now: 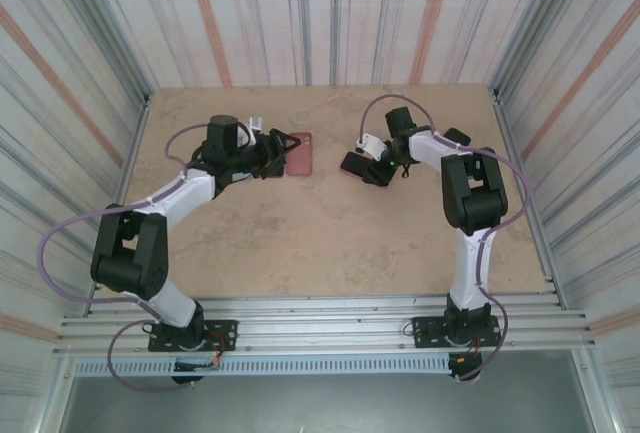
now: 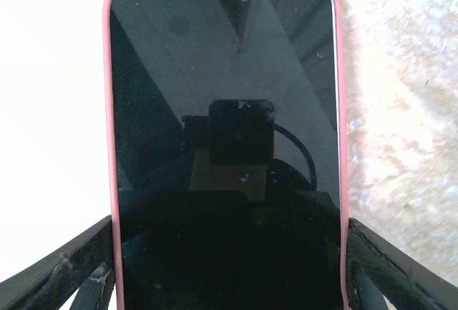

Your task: Take the phone out of the phone case

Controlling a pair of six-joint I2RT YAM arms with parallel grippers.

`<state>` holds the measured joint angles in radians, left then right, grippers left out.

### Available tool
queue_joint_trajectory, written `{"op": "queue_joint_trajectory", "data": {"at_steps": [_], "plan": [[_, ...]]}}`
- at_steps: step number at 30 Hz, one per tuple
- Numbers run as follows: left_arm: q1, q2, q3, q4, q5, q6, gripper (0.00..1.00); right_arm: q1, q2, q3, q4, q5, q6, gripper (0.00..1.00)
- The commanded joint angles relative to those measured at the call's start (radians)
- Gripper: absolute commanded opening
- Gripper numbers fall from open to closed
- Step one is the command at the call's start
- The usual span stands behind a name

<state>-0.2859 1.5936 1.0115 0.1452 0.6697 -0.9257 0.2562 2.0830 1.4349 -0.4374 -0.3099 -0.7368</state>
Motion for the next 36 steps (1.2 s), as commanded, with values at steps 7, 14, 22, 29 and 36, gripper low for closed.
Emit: {"op": "queue_joint_trajectory", "data": {"at_steps": [7,14,22,29,36], "plan": [[-0.043,0.018,0.026,-0.012,-0.051,0.073,0.89,0.017,-0.175,-0.131,0.153,-0.083,0.209,0.46],[-0.127,0.084,0.090,-0.019,-0.114,0.113,0.87,0.033,-0.283,-0.244,0.261,-0.151,0.321,0.46],[-0.214,0.171,0.219,-0.072,-0.217,0.137,0.77,0.061,-0.370,-0.309,0.325,-0.194,0.431,0.46],[-0.241,0.227,0.248,-0.030,-0.252,0.105,0.66,0.061,-0.443,-0.353,0.385,-0.231,0.523,0.45],[-0.267,0.265,0.290,0.005,-0.236,0.086,0.52,0.061,-0.489,-0.375,0.405,-0.255,0.572,0.44]]}}
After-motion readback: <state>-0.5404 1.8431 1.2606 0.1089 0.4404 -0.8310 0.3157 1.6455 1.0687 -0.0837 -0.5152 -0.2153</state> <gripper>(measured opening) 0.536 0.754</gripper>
